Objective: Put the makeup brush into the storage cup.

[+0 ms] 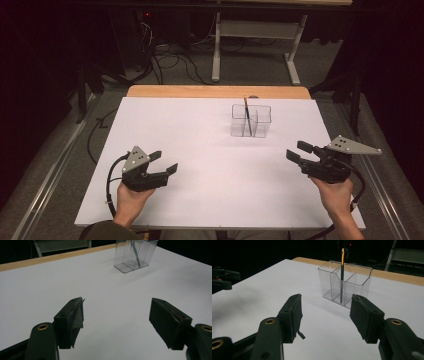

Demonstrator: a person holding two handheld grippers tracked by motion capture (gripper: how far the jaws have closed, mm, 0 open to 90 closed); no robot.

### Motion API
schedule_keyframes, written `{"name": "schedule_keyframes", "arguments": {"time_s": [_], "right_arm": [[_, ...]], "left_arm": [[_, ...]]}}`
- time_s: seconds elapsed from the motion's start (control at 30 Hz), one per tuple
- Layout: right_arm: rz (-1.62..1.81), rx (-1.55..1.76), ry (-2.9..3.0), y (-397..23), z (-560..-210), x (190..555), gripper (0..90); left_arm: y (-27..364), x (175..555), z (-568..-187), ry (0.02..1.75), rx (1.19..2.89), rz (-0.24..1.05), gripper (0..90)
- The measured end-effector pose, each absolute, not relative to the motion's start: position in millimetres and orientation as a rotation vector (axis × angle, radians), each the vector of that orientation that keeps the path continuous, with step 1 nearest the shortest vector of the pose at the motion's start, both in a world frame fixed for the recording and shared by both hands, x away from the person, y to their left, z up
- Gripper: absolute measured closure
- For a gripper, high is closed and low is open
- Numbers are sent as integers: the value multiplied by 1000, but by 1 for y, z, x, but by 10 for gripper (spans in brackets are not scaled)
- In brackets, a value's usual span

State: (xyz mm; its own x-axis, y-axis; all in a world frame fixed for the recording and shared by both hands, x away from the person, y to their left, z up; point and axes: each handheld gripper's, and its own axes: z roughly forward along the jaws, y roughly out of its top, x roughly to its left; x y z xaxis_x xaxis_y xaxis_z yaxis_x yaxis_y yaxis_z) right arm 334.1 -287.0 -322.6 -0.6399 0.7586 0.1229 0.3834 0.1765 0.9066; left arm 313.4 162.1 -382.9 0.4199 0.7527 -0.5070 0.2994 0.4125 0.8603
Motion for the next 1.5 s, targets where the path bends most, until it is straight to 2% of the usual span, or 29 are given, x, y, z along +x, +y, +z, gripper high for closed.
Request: {"name": "schedule_keyframes", "arguments": {"time_s": [1.5], "right_arm": [[1436, 1133, 2107, -287, -356, 331, 445]], "left_arm": [[163, 313, -382, 1156, 1158, 386, 281]]}}
